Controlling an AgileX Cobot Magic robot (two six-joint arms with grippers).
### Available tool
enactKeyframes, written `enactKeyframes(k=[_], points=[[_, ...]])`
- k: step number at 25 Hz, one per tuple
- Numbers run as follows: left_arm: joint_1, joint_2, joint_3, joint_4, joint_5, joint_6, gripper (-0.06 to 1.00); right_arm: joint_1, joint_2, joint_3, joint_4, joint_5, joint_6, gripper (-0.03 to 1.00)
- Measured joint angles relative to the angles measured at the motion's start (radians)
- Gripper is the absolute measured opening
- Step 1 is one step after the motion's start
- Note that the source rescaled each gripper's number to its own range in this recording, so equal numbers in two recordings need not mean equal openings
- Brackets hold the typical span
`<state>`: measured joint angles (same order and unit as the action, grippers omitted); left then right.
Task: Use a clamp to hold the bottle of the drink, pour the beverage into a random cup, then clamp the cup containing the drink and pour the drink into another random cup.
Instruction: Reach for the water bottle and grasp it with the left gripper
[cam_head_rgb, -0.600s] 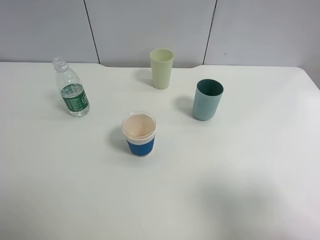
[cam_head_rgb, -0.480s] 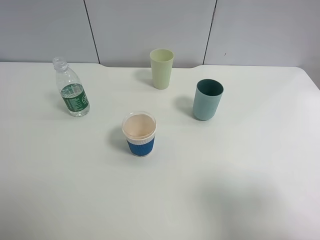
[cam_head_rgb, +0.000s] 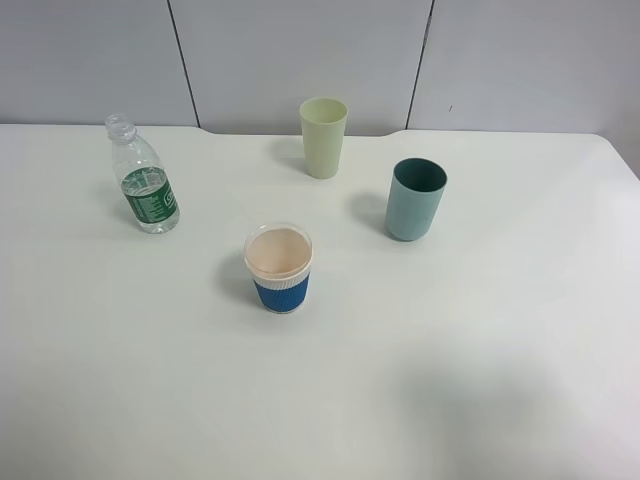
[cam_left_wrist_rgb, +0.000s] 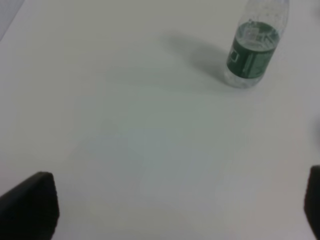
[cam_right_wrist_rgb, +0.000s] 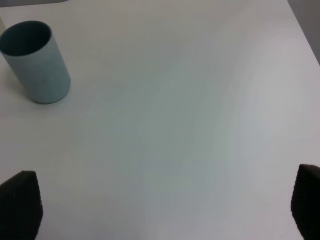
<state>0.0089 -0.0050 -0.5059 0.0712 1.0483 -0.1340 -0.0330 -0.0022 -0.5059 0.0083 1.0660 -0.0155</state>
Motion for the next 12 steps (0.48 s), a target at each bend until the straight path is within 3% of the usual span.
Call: enactKeyframes(k=[12], points=[[0.000, 0.000, 0.000, 0.000, 0.000, 0.000, 1.00, 0.000, 0.000, 0.000, 0.000, 0.000, 0.000, 1.00]])
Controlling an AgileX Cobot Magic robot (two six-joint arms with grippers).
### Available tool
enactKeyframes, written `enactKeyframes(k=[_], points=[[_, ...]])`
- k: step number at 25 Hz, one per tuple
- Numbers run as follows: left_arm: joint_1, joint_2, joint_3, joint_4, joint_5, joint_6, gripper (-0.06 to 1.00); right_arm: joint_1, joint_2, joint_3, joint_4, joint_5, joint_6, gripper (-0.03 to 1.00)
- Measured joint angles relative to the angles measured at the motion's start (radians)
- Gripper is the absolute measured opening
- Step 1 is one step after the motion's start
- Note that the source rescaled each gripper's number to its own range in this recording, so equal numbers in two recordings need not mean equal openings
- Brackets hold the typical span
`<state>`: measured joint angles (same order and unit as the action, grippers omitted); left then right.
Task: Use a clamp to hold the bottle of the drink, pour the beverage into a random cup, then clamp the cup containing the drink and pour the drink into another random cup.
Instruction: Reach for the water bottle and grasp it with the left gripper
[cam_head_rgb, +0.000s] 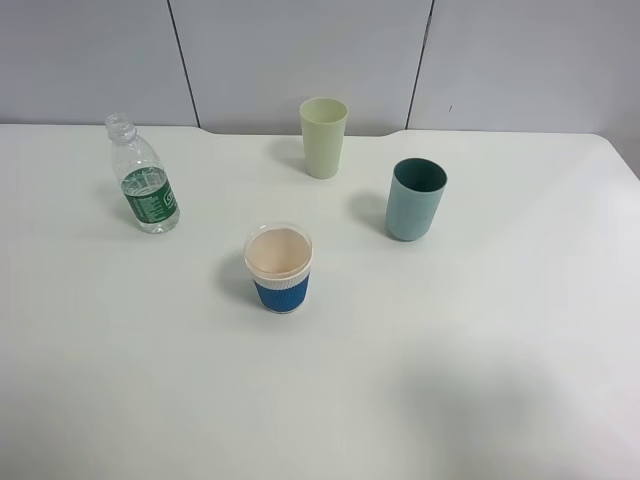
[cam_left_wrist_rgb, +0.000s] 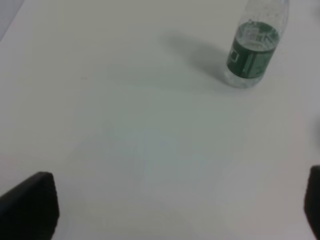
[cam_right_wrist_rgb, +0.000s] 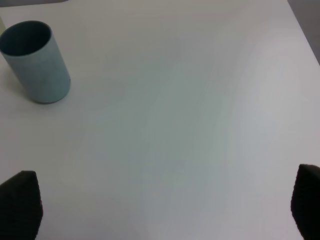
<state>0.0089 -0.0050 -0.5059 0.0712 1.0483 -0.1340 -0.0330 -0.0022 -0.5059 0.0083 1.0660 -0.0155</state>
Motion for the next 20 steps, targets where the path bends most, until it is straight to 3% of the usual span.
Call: enactKeyframes(k=[20], points=[[0.000, 0.000, 0.000, 0.000, 0.000, 0.000, 1.00, 0.000, 0.000, 0.000, 0.000, 0.000, 0.000, 1.00]])
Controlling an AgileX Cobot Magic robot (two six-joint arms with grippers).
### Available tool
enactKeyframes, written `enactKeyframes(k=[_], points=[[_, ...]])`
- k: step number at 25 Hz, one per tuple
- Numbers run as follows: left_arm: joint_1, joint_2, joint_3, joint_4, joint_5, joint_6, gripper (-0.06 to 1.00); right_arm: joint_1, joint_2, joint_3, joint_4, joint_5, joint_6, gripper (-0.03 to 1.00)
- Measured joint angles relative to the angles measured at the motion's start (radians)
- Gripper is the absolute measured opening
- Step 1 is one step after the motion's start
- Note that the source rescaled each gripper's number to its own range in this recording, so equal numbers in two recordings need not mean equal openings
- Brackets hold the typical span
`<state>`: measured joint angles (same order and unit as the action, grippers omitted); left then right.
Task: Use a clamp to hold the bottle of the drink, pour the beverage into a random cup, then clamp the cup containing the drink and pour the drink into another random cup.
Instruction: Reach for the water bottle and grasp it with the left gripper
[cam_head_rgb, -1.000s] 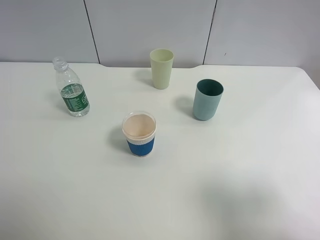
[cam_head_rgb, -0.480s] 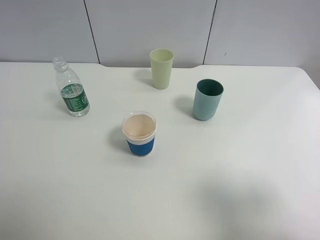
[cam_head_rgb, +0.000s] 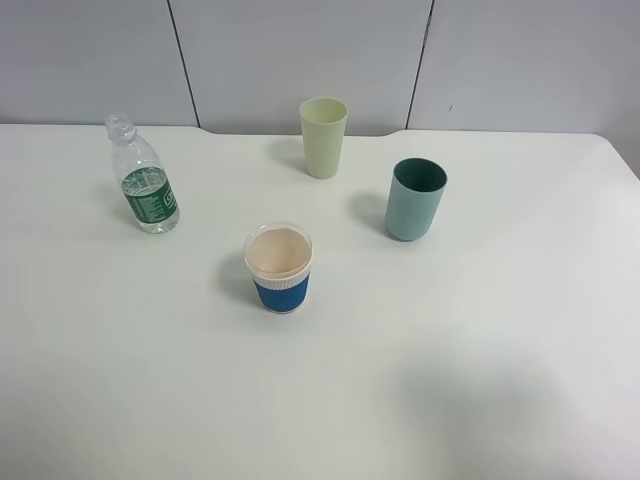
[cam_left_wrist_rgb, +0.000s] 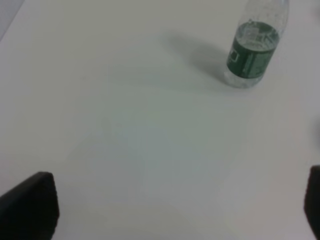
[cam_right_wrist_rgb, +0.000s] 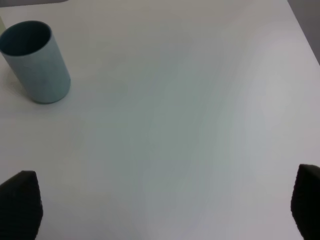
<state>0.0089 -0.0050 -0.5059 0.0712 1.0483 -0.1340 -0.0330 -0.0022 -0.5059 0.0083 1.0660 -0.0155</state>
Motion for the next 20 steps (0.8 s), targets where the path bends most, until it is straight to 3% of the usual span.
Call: enactKeyframes(k=[20], points=[[0.000, 0.000, 0.001, 0.000, 0.000, 0.000, 1.00, 0.000, 0.000, 0.000, 0.000, 0.000, 0.000, 1.00]])
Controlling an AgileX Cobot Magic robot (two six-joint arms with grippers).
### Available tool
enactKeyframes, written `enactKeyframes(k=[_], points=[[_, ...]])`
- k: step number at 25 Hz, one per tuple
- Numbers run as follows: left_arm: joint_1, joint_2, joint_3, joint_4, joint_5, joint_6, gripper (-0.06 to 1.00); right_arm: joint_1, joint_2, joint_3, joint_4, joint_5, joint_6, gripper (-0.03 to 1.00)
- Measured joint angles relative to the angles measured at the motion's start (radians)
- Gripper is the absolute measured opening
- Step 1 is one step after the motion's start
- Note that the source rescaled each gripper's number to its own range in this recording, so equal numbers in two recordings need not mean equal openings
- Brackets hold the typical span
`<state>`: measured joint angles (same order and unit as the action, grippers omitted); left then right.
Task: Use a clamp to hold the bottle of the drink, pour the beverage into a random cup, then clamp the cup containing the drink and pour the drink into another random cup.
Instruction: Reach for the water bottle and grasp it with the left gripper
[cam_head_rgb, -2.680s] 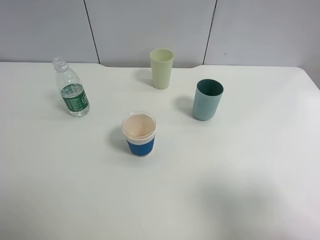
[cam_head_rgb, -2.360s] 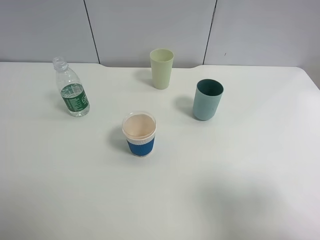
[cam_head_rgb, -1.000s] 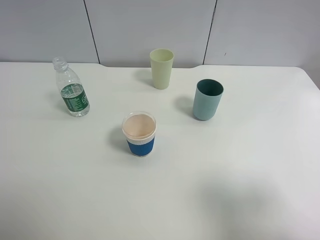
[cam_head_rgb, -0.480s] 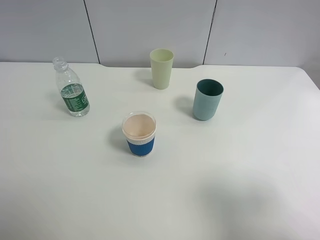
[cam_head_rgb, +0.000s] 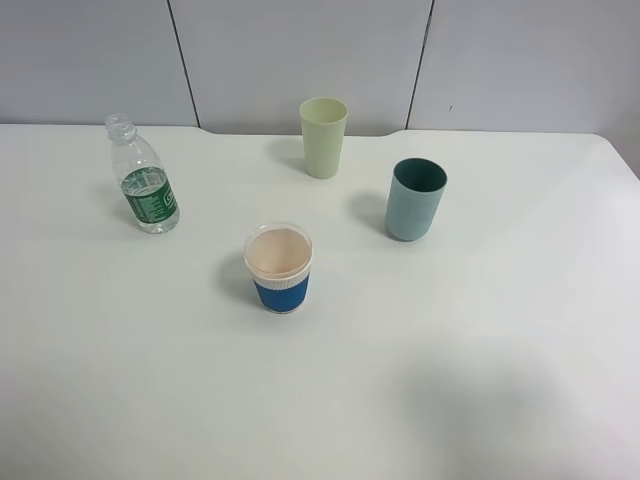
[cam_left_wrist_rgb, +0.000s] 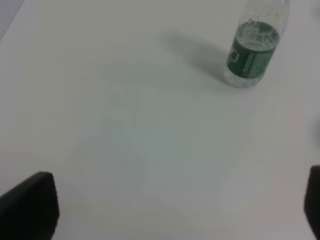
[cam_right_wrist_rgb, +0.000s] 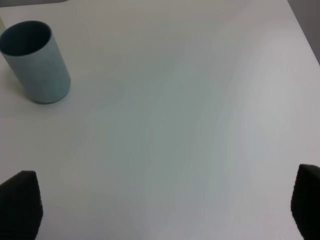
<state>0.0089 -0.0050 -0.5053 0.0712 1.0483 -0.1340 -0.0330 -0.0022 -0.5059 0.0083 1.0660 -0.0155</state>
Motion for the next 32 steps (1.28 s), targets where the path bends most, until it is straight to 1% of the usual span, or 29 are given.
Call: enactKeyframes(k=[32], points=[[0.000, 0.000, 0.000, 0.000, 0.000, 0.000, 1.00, 0.000, 0.000, 0.000, 0.000, 0.000, 0.000, 1.00]])
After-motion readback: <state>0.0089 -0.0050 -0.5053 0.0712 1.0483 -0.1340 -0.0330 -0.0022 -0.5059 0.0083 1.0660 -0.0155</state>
